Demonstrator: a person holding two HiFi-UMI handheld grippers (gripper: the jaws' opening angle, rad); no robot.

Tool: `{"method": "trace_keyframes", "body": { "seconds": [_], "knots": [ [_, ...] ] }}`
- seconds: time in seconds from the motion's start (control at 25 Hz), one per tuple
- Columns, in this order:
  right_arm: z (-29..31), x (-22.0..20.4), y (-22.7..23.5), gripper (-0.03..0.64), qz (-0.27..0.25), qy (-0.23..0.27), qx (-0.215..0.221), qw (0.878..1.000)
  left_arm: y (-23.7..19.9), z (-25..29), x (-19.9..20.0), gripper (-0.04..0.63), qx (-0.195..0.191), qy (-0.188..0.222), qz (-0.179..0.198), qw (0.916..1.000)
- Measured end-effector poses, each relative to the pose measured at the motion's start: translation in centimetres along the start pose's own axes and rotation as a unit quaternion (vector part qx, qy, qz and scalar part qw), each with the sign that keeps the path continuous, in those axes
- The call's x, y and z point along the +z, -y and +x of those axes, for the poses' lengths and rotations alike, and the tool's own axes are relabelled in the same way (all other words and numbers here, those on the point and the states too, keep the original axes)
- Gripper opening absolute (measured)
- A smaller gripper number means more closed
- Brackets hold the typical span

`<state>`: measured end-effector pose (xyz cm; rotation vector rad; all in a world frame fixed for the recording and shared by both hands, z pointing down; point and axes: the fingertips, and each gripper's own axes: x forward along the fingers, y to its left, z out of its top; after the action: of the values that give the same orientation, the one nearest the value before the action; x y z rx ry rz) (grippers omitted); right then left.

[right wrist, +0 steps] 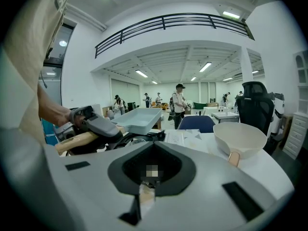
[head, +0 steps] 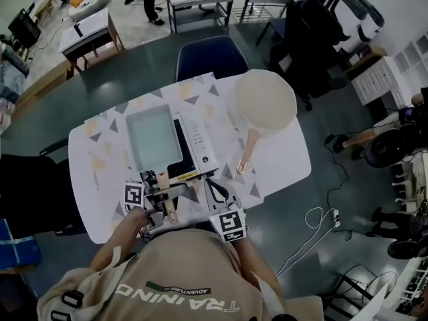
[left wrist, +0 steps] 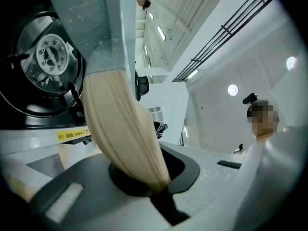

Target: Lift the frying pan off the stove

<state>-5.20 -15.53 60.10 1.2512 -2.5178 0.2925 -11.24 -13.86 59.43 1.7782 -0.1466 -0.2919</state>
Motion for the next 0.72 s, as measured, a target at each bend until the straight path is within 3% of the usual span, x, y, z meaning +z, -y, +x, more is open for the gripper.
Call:
{"method": "trace_keyframes", "body": {
  "seconds": [0.72],
  "knots": [
    [1.8, 5.7, -1.5, -0.005, -0.03, 0.054, 0.032, 0.998, 4.3, 0.1, 1.2, 0.014, -0.022, 0.029, -0.019, 0.9992]
  ]
}}
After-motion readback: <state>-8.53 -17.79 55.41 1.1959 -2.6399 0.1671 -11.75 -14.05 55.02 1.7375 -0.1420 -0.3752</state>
